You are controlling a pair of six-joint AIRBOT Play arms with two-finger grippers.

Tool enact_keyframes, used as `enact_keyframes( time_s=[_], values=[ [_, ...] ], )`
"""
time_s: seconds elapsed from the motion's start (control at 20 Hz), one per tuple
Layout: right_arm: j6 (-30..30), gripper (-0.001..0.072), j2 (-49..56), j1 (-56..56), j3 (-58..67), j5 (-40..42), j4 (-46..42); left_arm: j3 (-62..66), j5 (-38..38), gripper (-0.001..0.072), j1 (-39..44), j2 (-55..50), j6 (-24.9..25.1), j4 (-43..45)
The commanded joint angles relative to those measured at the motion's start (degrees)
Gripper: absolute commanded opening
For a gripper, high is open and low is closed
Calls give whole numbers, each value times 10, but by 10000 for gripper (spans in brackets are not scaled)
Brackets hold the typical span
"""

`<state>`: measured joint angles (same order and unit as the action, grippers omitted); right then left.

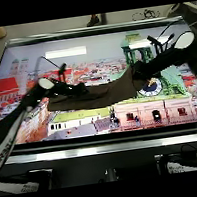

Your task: Fold the shirts.

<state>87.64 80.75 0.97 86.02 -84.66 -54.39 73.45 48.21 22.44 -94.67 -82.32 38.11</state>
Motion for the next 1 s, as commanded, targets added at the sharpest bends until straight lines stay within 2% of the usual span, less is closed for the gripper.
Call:
enact_keyframes(
  time_s=[0.0, 0.15, 0.25, 0.3, 0.4, 0.6, 0.7, 0.85, 0.9, 0.95],
  values=[
    [25, 18, -87, -1, 4, -66, 12, -3, -79, 28, 102, -91, 55, -241],
    [39, 18, -111, -1, 4, -65, 13, 2, -80, 29, 163, -132, 172, -443],
    [41, 18, -107, -1, 4, -52, 14, 1, -73, 26, 158, -129, 215, -464],
    [42, 18, -101, -2, 4, -42, 20, 1, -71, 25, 140, -115, 224, -439],
    [43, 18, -79, -17, 4, -12, 44, 1, -76, 24, 84, -66, 219, -334],
    [43, 18, 10, -133, 4, 112, 71, 1, -71, 24, -61, 93, 121, -89],
    [43, 19, 77, -193, 4, 189, 117, 1, -56, 25, -130, 179, 91, -30],
    [38, 21, 183, -256, 4, 274, 230, 1, -23, 26, -206, 297, 88, -21],
    [26, 97, 215, -270, 4, 290, 287, 1, -17, 26, -220, 333, 88, -18],
    [18, 432, 238, -281, 4, 309, 340, 1, -12, 26, -229, 360, 88, -18]
  ],
)
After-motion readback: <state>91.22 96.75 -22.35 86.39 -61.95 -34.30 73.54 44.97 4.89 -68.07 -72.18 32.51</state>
